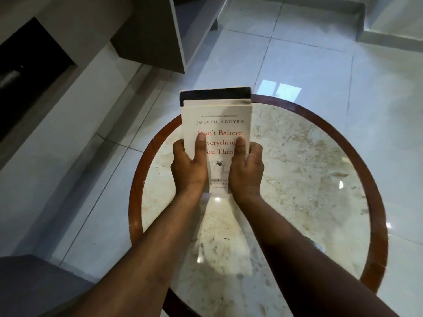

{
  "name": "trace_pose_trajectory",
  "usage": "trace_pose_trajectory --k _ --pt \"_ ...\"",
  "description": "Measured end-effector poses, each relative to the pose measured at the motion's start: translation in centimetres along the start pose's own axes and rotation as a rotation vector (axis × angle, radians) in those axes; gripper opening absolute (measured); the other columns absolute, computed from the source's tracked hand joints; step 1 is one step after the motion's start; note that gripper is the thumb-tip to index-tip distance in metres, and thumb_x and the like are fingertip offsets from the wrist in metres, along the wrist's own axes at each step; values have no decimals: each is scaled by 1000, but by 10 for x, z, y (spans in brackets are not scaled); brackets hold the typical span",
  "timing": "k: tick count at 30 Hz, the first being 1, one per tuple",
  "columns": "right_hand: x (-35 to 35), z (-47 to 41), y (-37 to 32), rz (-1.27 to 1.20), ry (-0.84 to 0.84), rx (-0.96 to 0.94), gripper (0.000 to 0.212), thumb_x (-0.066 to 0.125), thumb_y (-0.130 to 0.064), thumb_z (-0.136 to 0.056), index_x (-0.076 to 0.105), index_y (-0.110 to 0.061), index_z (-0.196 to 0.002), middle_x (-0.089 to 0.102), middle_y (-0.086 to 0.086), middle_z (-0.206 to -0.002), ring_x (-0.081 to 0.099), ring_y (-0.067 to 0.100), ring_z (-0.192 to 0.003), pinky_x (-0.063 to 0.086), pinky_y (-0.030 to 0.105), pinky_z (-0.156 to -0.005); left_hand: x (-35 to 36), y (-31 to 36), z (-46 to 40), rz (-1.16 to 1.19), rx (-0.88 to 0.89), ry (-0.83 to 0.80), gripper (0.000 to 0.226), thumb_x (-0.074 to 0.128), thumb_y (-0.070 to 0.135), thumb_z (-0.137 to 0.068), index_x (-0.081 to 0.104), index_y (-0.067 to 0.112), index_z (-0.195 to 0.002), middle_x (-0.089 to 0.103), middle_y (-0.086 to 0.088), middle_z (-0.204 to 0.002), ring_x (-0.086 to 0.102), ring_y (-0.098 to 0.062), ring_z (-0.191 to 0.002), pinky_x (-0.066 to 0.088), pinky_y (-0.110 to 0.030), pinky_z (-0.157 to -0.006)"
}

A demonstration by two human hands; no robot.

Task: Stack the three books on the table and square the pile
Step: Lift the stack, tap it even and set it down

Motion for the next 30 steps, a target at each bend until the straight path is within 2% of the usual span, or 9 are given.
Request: trace_pose_trajectory --k 4,8,11,13,19,22,25,28,30 --pt "-41 -6 -2 171 18 67 40 35 -62 -96 44 -25 -108 67 -6 -95 69 11 -75 57 28 -61 25 9 26 -127 -62 -46 44 42 56 -95 40 24 -125 59 11 -95 62 -7 -67 48 -16 -48" --pt "-117 -17 14 328 121 191 45 34 -58 -100 50 -16 -103 63 0 -85 63 11 -68 42 22 -52 85 12 57 -234 -112 -128 47 42 55 -95 48 17 -122 61 -9 -117 63 -17 -86 51 -25 -60" --pt "-168 -28 31 431 183 244 44 36 -53 -101 51 -11 -99 57 -4 -79 55 7 -62 34 20 -49 132 15 82 -297 -123 -187 48 42 49 -97 52 10 -124 48 -12 -127 55 -20 -96 45 -23 -66" --pt "-191 -34 42 492 212 276 42 38 -50 -102 51 -11 -98 54 -4 -79 49 3 -60 31 19 -47 157 9 94 -335 -144 -208 45 42 47 -98 55 9 -119 46 -13 -127 56 -27 -104 52 -34 -79" --pt "-223 -48 86 481 264 342 32 49 -52 -97 52 -21 -101 69 2 -102 70 17 -70 44 19 -49 199 -2 108 -503 -181 -189 37 45 38 -98 60 10 -118 48 -12 -129 48 -32 -113 48 -41 -91" --pt "-219 -51 84 543 298 332 30 53 -52 -95 52 -22 -98 61 3 -106 67 21 -79 58 32 -66 198 -2 107 -511 -159 -176 32 46 35 -98 61 11 -114 48 -10 -127 47 -29 -112 44 -37 -86" --pt "-218 -51 79 610 306 326 30 53 -52 -94 51 -22 -96 52 -1 -104 61 18 -85 57 39 -80 198 -5 106 -533 -99 -170 31 47 37 -98 62 13 -110 50 -10 -125 49 -29 -111 47 -37 -88" --pt "-218 -51 79 621 307 313 30 53 -51 -94 50 -21 -99 47 -2 -102 56 15 -84 52 34 -79 200 -8 105 -556 -74 -168 32 47 39 -97 62 14 -110 50 -10 -124 50 -28 -110 49 -37 -88" --pt "-218 -52 81 613 312 285 33 53 -53 -94 54 -20 -98 56 0 -103 60 16 -82 55 33 -75 200 -8 105 -542 -65 -193 34 47 42 -96 61 14 -110 50 -10 -124 52 -27 -110 50 -36 -87"
Point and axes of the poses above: each hand's wrist, its own z-axis away from the middle knuckle, its own x-axis out of the palm, y = z × x, the point moved 6 cm from there along -z, towards the middle knuckle
